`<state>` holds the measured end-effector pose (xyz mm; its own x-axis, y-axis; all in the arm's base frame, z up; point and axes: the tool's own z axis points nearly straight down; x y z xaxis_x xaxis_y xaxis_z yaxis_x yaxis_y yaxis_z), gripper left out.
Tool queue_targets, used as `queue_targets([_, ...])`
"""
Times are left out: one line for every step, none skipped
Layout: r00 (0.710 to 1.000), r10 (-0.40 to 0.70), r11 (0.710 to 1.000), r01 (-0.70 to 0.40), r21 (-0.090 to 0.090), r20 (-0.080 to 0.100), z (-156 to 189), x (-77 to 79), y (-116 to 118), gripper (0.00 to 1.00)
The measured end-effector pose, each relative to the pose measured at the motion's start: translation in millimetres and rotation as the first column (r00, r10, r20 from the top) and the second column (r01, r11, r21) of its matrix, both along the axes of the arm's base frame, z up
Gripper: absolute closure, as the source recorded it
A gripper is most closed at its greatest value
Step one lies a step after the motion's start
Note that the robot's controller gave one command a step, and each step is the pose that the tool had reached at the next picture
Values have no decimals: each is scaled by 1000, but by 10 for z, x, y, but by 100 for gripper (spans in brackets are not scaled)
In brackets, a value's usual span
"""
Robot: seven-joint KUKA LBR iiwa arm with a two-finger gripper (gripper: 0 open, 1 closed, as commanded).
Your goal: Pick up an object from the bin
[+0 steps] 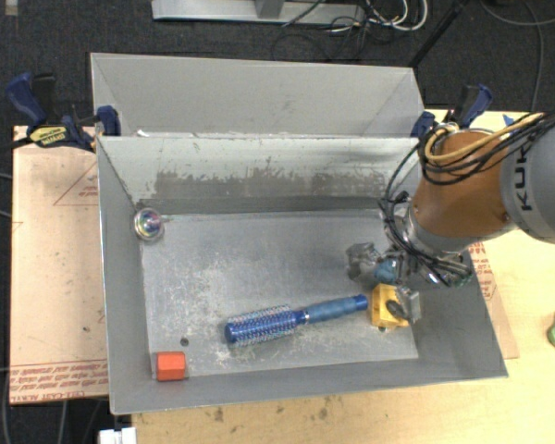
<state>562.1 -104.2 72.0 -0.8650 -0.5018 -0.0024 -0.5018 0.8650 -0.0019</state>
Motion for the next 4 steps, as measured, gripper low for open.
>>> queue_targets([1000,0,1000,0,0,2,11,2,1,100])
queue_targets([1000,1,1000,-1,1,4,1,1,8,0])
queue_targets([999,34,999,-34,0,4,-1,215,-154,0])
queue_targets([981,196,981,-196,0,3,-7,281,-268,0])
